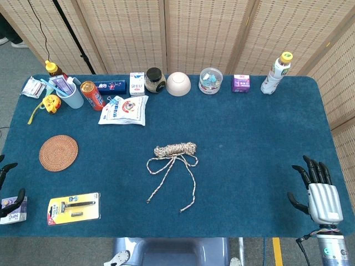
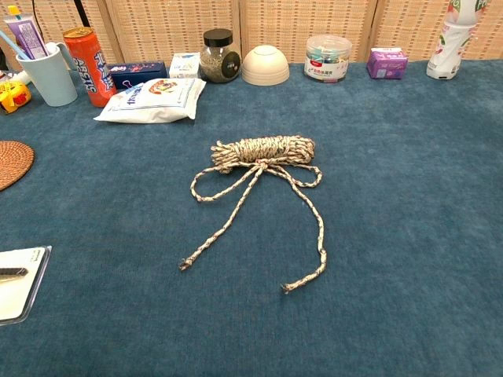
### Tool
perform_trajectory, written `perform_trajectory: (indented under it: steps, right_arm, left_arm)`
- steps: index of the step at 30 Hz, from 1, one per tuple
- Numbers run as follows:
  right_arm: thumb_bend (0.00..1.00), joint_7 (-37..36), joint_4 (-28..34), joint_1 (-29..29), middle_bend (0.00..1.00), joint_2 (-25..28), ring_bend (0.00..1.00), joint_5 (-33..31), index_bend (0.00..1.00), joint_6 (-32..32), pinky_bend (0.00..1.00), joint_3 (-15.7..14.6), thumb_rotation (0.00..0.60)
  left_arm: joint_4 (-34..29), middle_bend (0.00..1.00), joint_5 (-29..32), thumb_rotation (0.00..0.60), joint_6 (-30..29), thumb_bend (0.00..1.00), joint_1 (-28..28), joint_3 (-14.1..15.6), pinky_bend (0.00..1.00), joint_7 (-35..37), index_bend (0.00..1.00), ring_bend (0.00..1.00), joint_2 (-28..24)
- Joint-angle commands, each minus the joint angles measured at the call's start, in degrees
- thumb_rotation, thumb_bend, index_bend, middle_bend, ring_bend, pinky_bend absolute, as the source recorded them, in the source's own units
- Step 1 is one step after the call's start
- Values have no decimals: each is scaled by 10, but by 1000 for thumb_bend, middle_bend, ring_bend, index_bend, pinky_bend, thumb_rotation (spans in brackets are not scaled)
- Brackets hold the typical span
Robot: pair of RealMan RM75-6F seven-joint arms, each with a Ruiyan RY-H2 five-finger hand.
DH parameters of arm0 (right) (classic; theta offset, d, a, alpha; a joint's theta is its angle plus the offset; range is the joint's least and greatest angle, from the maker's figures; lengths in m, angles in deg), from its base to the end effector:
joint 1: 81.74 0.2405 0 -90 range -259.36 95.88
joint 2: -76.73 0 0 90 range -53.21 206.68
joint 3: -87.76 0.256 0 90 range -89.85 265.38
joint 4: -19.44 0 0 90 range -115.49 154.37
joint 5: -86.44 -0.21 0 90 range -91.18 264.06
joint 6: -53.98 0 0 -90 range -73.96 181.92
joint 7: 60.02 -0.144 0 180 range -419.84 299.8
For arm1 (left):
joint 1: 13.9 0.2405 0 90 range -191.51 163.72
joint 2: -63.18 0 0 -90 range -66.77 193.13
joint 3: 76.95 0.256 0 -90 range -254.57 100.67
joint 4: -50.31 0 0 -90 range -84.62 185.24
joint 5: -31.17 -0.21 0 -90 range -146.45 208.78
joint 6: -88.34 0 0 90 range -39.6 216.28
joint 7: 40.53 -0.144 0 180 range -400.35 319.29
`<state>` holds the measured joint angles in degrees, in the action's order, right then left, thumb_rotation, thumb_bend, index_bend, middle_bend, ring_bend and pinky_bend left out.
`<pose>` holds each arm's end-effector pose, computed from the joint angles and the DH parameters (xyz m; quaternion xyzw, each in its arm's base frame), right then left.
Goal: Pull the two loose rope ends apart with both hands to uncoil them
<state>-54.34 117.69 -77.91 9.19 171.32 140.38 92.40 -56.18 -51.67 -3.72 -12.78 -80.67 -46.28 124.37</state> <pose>-0.2867 -0.1799 0.1405 0.5662 -0.4021 0.4142 0.5884 -0.2839 0.1500 0.1761 -0.5152 -0.4190 -0.4095 0.6256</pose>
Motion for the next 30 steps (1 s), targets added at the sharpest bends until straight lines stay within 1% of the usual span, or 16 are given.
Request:
perform_trajectory:
  steps: [1, 20, 25, 30]
  right_arm:
    - [317, -1, 0, 0, 52, 1, 0, 0, 212, 0, 0, 0, 600]
    - [316, -11, -8, 6, 75, -1, 2, 6, 233, -5, 0, 3, 600]
    - [315, -20, -16, 9, 84, -4, 5, 9, 221, -6, 0, 4, 600]
    - [316, -49, -29, 16, 123, -7, 60, 23, 236, -5, 0, 6, 600]
  left_arm:
    - [0, 82, 1, 600, 1, 347, 0, 1, 0, 0, 221, 60, 0]
    - [1, 87, 3, 600, 6, 348, -4, -4, 0, 1, 223, 63, 0]
    - [-4, 88, 1, 600, 8, 348, -6, -6, 0, 4, 226, 66, -3]
    - [-8, 92, 2, 600, 10, 348, -7, -7, 0, 2, 234, 70, -8]
